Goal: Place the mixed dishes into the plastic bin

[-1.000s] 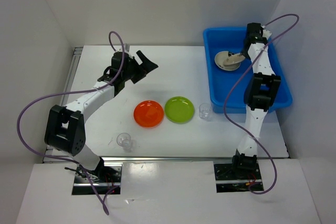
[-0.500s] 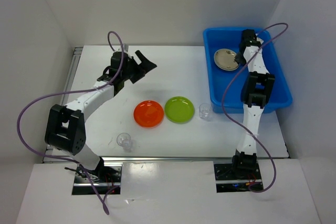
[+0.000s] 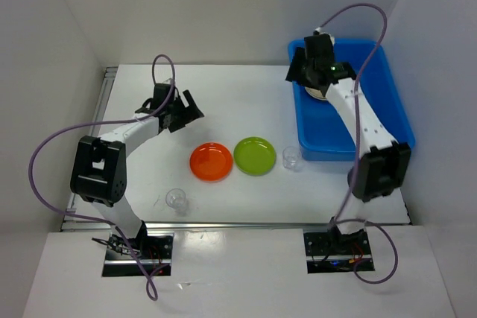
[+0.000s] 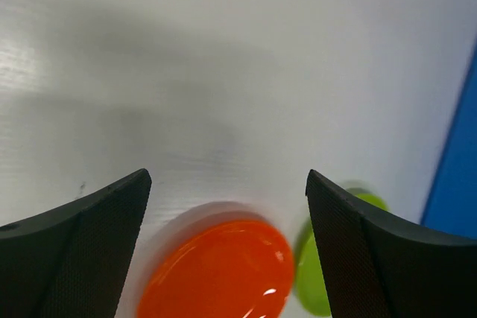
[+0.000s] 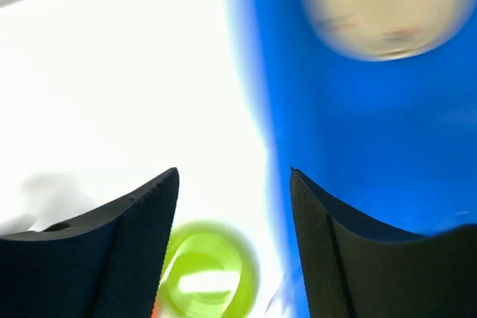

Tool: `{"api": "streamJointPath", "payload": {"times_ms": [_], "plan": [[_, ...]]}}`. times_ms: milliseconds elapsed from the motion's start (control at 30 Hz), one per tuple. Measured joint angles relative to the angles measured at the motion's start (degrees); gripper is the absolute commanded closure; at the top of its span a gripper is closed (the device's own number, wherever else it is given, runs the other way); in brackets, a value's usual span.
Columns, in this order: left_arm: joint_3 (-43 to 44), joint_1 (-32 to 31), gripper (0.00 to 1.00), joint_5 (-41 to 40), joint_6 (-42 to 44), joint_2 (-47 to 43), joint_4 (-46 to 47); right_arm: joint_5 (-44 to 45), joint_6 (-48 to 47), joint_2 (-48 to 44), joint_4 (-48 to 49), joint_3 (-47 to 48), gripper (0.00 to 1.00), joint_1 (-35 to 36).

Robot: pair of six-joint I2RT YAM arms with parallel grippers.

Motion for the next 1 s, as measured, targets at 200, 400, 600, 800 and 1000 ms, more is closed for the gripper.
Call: {"api": "streamJointPath", "payload": {"times_ms": [200,400,600,800,1000], "plan": [[-4.5,0.4,0.36,0.2,3.4,0.0,-4.1,-6.6,-1.7,-20.1,2.4,-15.1,0.33,13.7],[-5.7,0.3,0.36,3.2,5.9,0.0,-7.5,-10.4,-1.9,-20.5,1.8,-26.5,0.33,19.4],[-5.7,0.3,0.39,6.8,11.1,0.0,-12.8,-11.1,-1.9,-20.2,-0.3,-29.9,0.33,21.1],[-6.6,0.3,0.58,6.7,16.2,0.1,-17.9,-9.7,-1.9,-22.7,-0.4,-29.9,0.33,21.1],[-8.3,0.3,0.70,10.5,18.5,1.7,-19.7,-6.9,-1.9,-25.6,-0.7,-29.9,0.33,21.1]]}}
